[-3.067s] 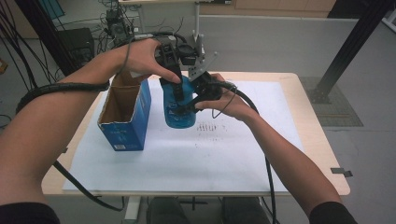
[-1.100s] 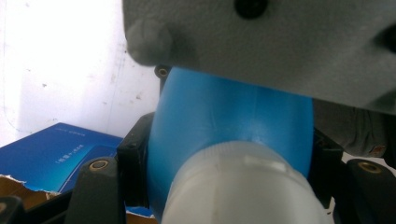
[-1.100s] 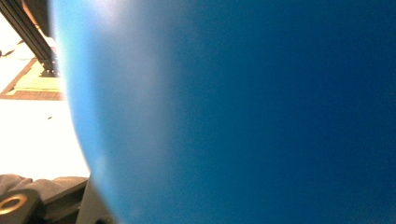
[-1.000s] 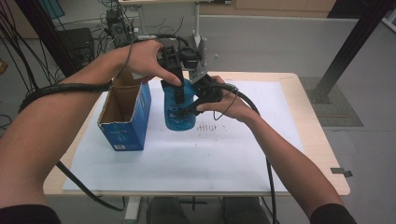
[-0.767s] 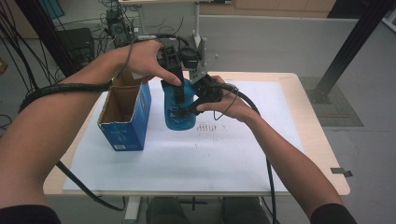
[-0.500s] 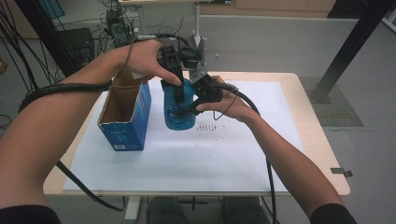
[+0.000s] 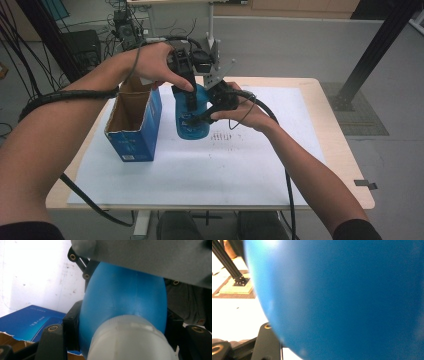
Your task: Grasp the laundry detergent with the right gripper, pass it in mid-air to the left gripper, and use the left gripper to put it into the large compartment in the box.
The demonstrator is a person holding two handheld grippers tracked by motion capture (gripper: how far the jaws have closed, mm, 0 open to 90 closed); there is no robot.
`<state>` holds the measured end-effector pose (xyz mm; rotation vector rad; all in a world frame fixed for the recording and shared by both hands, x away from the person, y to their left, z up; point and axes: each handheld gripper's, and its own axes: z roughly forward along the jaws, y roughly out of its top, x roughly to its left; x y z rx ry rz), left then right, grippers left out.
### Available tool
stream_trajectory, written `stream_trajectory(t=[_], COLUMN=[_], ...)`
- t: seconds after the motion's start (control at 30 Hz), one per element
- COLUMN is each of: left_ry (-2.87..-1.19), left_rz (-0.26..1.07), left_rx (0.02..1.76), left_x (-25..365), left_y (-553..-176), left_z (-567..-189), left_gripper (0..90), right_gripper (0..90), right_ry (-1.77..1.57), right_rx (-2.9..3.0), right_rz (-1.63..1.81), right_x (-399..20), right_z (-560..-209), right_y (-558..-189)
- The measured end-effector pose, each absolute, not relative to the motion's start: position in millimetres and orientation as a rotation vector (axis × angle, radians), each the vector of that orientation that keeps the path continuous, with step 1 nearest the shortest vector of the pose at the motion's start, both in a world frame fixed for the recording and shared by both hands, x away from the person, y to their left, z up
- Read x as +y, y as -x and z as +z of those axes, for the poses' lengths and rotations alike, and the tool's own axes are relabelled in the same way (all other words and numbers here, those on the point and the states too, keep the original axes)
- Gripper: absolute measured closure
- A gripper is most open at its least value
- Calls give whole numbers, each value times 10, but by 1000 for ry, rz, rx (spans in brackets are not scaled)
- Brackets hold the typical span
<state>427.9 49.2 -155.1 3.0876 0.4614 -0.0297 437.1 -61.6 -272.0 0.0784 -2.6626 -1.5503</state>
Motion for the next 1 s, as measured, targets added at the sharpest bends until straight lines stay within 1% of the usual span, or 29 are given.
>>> stream_trajectory(t=[0.27, 0.4, 0.53, 0.7, 0.77, 0.83, 1.0], left_ry=[-3084, -3085, -3090, -3080, -3077, -3073, -3061], left_rz=[-27, -27, -11, -5, 0, 5, 28], left_rx=[462, 466, 474, 509, 530, 551, 599], left_x=[474, 474, 481, 516, 528, 542, 579], left_y=[-4281, -4279, -4280, -4307, -4320, -4337, -4367], left_z=[-1531, -1535, -1532, -1508, -1501, -1494, -1449], left_gripper=[360, 360, 361, 361, 361, 361, 360], right_gripper=[409, 388, 300, 164, 131, 78, 4], right_ry=[-58, -40, -14, 120, 149, 195, 291], right_rx=[-2658, -2654, -2667, -2696, -2741, -2775, -2854], right_rz=[-1559, -1555, -1534, -1481, -1452, -1412, -1357], right_x=[-649, -657, -677, -774, -824, -873, -1006], right_z=[-2708, -2714, -2733, -2743, -2744, -2754, -2775], right_y=[-4366, -4364, -4360, -4383, -4367, -4346, -4279])
